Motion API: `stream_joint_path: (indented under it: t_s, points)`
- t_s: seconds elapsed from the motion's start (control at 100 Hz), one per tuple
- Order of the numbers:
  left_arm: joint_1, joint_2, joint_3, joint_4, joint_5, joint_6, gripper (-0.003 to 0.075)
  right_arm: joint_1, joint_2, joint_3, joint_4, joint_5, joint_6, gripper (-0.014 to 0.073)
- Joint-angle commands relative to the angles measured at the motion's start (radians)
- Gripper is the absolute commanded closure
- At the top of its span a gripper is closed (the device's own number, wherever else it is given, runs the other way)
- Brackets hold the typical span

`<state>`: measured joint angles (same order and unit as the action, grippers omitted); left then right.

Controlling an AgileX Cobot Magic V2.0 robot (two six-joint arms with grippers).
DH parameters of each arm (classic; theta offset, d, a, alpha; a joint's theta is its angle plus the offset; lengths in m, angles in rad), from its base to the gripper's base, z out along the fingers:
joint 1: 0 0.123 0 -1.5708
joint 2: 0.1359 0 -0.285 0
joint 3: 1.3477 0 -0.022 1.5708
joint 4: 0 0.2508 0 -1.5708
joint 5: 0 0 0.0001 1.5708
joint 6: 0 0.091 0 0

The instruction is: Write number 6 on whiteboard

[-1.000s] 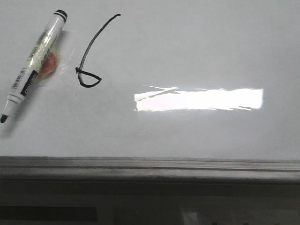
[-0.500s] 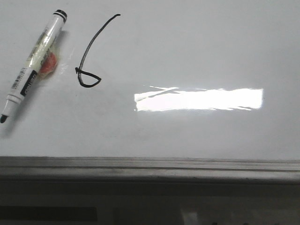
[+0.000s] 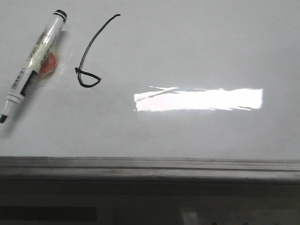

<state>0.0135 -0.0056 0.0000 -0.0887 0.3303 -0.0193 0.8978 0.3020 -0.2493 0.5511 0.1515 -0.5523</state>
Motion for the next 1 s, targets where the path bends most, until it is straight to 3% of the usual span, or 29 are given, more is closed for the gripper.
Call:
stream_joint_path:
  t_s: [0.0, 0.78, 0.9, 0.99]
  points:
    - [0.000, -0.028, 0.023, -0.002, -0.049, -0.015, 0.0741, -0.006, 0.006, -0.026, 0.007, -0.061, -0.008, 0.0657]
    - [-0.001, -0.028, 0.023, -0.002, -0.049, -0.015, 0.0741, -0.013, 0.006, -0.014, 0.007, -0.080, -0.008, 0.0657]
    - [-0.001, -0.028, 0.023, -0.002, -0.049, -0.015, 0.0741, -0.076, 0.008, 0.027, -0.112, -0.143, -0.003, 0.0657]
    - [-0.001, -0.028, 0.023, -0.002, -0.049, -0.015, 0.0741, -0.166, 0.008, 0.055, -0.187, -0.172, 0.073, 0.0657]
